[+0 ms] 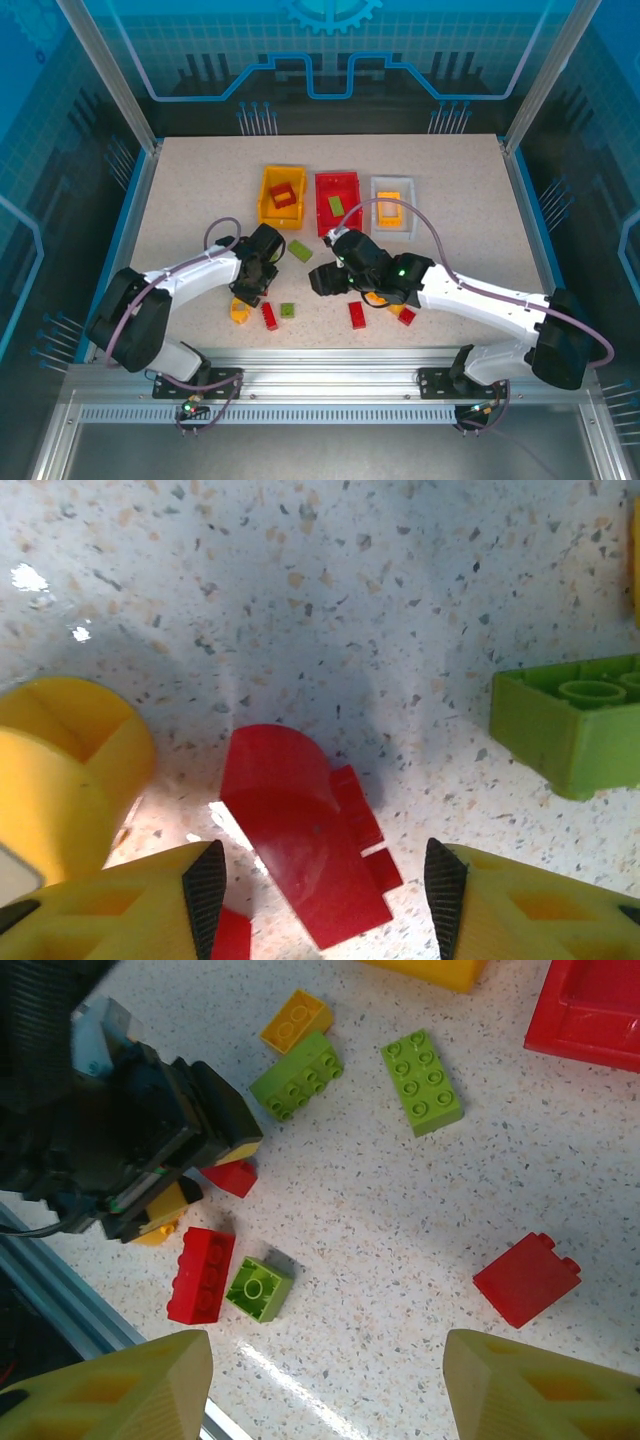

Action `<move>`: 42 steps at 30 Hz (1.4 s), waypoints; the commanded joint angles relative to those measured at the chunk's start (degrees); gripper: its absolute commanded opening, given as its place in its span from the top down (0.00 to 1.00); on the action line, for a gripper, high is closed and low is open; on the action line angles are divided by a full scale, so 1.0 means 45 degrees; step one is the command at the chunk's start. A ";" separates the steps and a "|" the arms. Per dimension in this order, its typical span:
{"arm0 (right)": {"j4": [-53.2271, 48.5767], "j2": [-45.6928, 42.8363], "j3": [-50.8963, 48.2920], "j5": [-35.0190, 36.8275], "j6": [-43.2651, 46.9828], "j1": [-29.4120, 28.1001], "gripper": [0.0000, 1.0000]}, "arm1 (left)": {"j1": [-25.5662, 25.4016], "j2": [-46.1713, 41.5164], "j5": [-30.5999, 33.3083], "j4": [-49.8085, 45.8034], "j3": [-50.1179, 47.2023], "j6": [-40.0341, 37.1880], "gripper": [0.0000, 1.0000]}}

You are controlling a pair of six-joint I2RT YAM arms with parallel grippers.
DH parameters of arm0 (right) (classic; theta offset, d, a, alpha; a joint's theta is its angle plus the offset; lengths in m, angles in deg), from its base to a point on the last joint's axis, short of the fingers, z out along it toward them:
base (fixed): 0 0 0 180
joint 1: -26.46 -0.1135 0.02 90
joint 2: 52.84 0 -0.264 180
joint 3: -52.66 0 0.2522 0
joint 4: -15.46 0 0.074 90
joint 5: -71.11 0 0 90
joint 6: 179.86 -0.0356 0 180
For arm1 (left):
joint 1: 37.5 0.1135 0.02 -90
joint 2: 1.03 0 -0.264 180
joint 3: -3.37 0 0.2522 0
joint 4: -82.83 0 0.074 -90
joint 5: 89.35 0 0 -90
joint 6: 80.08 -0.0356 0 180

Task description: Sort the legos into containers by color

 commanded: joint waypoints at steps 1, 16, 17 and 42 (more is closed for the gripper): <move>0.0270 -0.0383 -0.0206 -0.0106 -0.0161 -0.0183 0.36 | 0.0152 0.0619 0.0019 0.0293 -0.0267 0.0239 0.48; 0.0143 -0.0936 -0.0575 0.0222 -0.0220 -0.0013 0.36 | 0.0138 -0.0916 0.1393 -0.0384 0.0367 -0.0933 0.83; 0.0118 -0.0978 -0.0595 0.0262 -0.0222 -0.0005 0.36 | 0.0140 -0.1040 0.1515 -0.0403 0.0568 -0.1297 0.86; 0.1078 -0.0143 0.0861 -0.0554 -0.0541 0.2504 0.36 | 0.2278 0.7248 0.1008 -0.0535 1.1957 -1.1627 0.76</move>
